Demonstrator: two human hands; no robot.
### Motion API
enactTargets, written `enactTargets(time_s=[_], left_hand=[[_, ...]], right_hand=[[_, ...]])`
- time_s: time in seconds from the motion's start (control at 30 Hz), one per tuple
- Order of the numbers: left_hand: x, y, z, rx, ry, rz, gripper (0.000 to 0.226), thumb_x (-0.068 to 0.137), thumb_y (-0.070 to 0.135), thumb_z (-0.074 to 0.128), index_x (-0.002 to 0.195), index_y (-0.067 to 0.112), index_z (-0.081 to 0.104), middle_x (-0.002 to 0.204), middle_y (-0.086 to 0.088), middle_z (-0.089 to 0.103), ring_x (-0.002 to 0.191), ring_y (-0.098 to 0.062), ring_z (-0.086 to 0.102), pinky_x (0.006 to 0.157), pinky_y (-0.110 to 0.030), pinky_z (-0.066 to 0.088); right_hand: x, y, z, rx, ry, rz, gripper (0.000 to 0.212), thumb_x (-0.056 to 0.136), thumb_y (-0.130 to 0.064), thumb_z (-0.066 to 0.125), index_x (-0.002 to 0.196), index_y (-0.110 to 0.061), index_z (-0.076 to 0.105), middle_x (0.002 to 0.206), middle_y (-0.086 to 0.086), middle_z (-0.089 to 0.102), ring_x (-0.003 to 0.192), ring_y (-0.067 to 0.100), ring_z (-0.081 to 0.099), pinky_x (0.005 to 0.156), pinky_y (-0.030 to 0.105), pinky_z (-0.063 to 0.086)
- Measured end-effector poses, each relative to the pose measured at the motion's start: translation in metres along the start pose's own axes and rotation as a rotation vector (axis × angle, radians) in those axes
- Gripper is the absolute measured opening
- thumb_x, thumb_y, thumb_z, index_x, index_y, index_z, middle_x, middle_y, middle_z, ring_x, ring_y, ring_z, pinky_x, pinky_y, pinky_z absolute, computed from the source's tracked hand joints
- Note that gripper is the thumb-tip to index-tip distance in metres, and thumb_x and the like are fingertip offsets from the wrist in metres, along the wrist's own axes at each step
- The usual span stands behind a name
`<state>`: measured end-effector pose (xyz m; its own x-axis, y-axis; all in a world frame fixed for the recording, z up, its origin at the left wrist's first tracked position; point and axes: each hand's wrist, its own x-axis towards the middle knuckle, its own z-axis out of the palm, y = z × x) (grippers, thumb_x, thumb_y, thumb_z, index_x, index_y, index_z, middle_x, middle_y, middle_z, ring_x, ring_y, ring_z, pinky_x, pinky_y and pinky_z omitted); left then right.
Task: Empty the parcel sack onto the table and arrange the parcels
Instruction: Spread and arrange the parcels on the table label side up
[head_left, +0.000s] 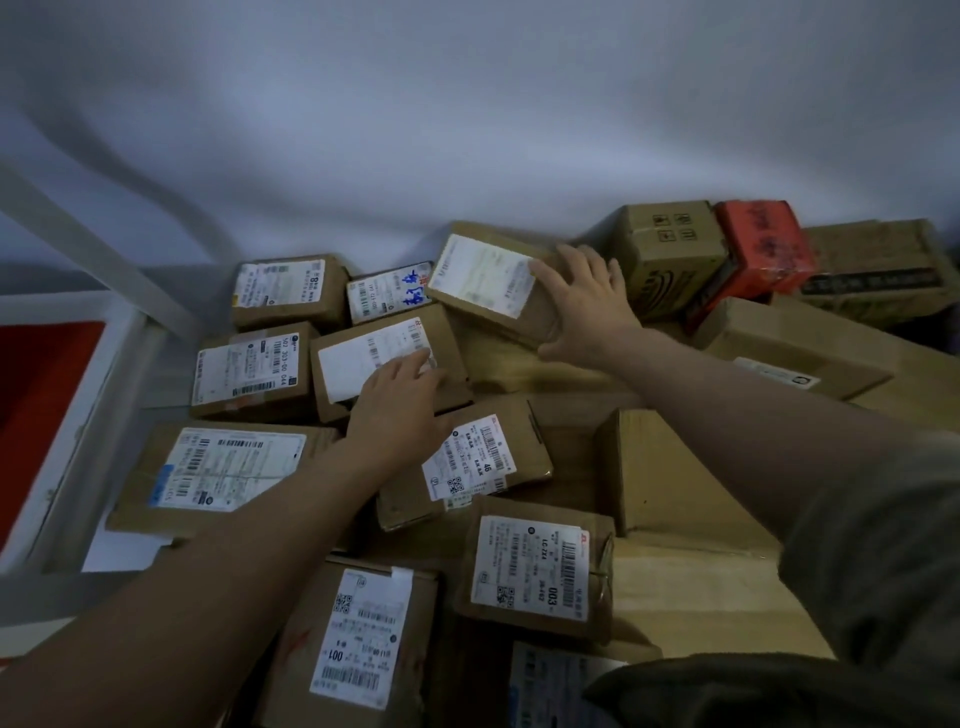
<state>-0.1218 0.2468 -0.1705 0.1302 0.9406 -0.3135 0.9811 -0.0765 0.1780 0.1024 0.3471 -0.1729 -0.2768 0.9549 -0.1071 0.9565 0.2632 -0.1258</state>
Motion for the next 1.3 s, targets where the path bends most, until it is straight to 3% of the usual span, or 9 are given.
enactTargets(time_s=[0.1,0.23,0.4,0.57,0.7,0.87,0.97,1.1,1.3], left_hand=[[0.003,-0.001,0.002,-0.001,-0.013,0.000,0.064,0.093,0.040,0.058,0.150,0.024,0.034,0.163,-0.004,0.016,0.150,-0.025,0.014,0.121,-0.044,0.017],[0.007,-0.003,0.005,-0.034,-0.061,0.000,0.069,0.094,0.038,0.059,0.153,0.022,0.028,0.164,-0.003,0.015,0.151,-0.024,0.012,0.121,-0.043,0.020],[0.013,0.000,-0.002,-0.064,-0.038,-0.022,0.056,0.092,0.034,0.062,0.143,0.019,0.045,0.154,-0.005,0.034,0.140,-0.027,0.031,0.109,-0.043,0.036],[0.019,0.029,-0.009,-0.092,0.076,0.042,0.044,0.091,0.037,0.060,0.129,0.015,0.056,0.141,-0.006,0.046,0.130,-0.025,0.040,0.101,-0.040,0.042],[0.017,0.063,-0.008,-0.165,0.082,0.120,0.051,0.093,0.039,0.060,0.138,0.018,0.050,0.148,-0.005,0.039,0.135,-0.024,0.037,0.107,-0.042,0.040],[0.003,0.098,-0.001,-0.290,0.029,0.136,0.053,0.092,0.037,0.063,0.140,0.020,0.048,0.147,-0.003,0.039,0.134,-0.022,0.039,0.106,-0.042,0.043],[-0.007,0.110,-0.006,-0.585,0.027,0.019,0.063,0.090,0.035,0.067,0.145,0.021,0.042,0.150,-0.004,0.040,0.135,-0.022,0.041,0.107,-0.040,0.041],[-0.015,0.119,-0.019,-1.095,-0.042,-0.240,0.076,0.085,0.038,0.072,0.150,0.020,0.035,0.147,-0.002,0.046,0.130,-0.022,0.048,0.100,-0.036,0.041],[-0.031,0.137,-0.032,-1.536,-0.166,-0.277,0.035,0.089,0.033,0.068,0.121,0.021,0.064,0.114,0.000,0.073,0.115,-0.018,0.062,0.103,-0.040,0.046]], right_hand=[[0.020,0.003,0.000,-0.155,-0.045,-0.106,0.088,0.082,-0.024,0.075,0.154,-0.028,0.026,0.164,0.008,0.006,0.152,0.035,-0.004,0.121,0.061,0.009],[0.013,-0.001,0.006,-0.314,-0.054,0.012,0.070,0.083,-0.015,0.071,0.146,-0.025,0.042,0.151,0.014,0.030,0.142,0.037,0.023,0.112,0.054,0.032],[-0.013,-0.015,0.007,-0.267,-0.005,-0.028,0.073,0.090,-0.023,0.062,0.154,-0.026,0.028,0.158,0.012,0.031,0.151,0.035,0.013,0.122,0.058,0.003],[-0.057,-0.010,-0.019,-0.169,0.261,0.020,0.089,0.079,-0.032,0.072,0.154,-0.023,0.025,0.161,0.015,0.023,0.152,0.036,0.009,0.121,0.059,-0.001],[-0.088,0.045,-0.047,-0.210,0.083,0.246,0.110,0.077,-0.041,0.077,0.158,-0.021,0.005,0.163,0.018,0.012,0.151,0.039,0.003,0.120,0.061,-0.004],[-0.116,0.088,-0.066,-0.178,0.037,0.346,0.046,0.083,-0.012,0.066,0.125,-0.018,0.050,0.121,0.008,0.061,0.126,0.033,0.050,0.117,0.054,0.021],[-0.128,0.094,-0.083,0.133,0.134,0.252,0.035,0.085,-0.012,0.069,0.116,-0.018,0.054,0.110,0.004,0.063,0.103,0.027,0.062,0.093,0.044,0.049],[-0.142,0.099,-0.107,0.683,0.269,0.149,0.040,0.087,-0.018,0.072,0.124,-0.015,0.055,0.117,0.000,0.063,0.106,0.019,0.061,0.087,0.037,0.054],[-0.167,0.103,-0.111,1.581,0.078,0.405,0.031,0.094,-0.017,0.066,0.123,-0.010,0.063,0.111,0.010,0.074,0.101,0.026,0.072,0.080,0.039,0.062]])
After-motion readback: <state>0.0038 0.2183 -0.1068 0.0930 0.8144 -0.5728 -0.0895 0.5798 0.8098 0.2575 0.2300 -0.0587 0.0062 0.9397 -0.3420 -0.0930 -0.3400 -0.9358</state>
